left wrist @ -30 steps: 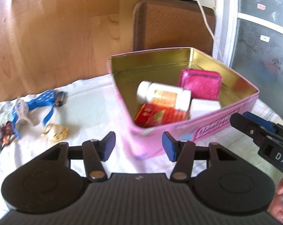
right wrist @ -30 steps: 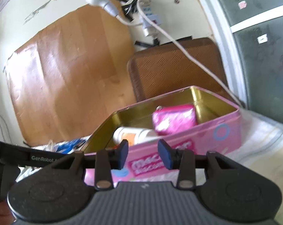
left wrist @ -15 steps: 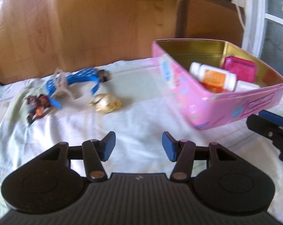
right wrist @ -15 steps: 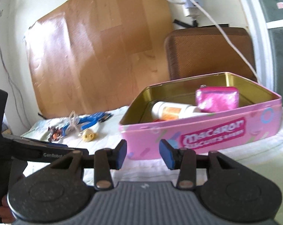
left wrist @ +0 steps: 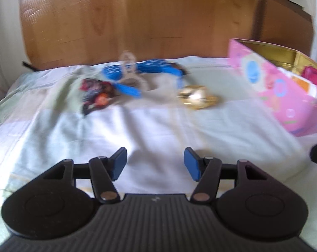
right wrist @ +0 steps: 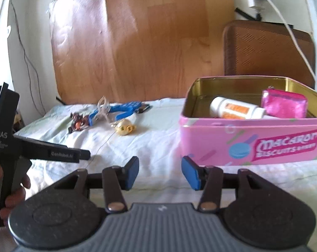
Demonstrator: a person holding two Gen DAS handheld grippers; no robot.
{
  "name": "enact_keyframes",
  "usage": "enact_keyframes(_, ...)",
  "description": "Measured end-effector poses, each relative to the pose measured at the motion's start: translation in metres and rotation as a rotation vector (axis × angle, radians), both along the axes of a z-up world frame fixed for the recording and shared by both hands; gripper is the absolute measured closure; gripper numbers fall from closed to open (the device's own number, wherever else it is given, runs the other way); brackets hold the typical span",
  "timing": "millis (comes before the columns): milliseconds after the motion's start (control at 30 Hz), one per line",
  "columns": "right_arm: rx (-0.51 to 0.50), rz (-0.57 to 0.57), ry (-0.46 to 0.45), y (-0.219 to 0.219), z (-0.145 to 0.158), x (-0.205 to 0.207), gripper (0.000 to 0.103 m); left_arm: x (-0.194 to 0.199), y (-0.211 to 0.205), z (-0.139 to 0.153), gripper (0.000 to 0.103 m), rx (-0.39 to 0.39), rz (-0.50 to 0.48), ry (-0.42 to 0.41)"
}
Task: Organize rigid objects
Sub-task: 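Move the right gripper back toward the gold piggy figure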
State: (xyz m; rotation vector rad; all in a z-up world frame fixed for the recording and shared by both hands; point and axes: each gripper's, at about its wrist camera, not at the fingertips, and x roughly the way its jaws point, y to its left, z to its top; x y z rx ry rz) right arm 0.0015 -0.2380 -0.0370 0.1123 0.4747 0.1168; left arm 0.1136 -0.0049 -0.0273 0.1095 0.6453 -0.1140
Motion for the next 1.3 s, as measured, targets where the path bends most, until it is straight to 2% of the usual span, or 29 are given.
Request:
enact_keyframes(300,-0.063,0.070,0.026,0.037,-0.007,0.025,0.054,0.009,0.039,0.003,0.039,-0.032,0.096,-0.041)
enact_keyframes(533,-0.094,0.101,0.050,0.052,-0.010,0.035,0.053,0.010,0.041,0.003,0.037,-0.057,0.078,-0.051)
enact_keyframes(600,-0.096,0.100,0.057,0.053,-0.011,0.036,0.053,0.009,0.044,0.003,0.033,-0.071,0.076,-0.054)
enact_keyframes(833,-0.098,0.083,0.064,0.052,-0.012,0.035,0.050,0.007,0.049,0.004,0.033,-0.109,0.071,-0.069)
enact_keyframes(1033,-0.128,0.101,0.071,0.061,-0.012,0.039,0.050,0.001,0.052,0.006,0.032,-0.113,0.088,-0.106)
enact_keyframes(1300,-0.129,0.117,0.084,0.066,-0.011,0.044,0.050,0.002,0.059,0.008,0.032,-0.137,0.119,-0.115)
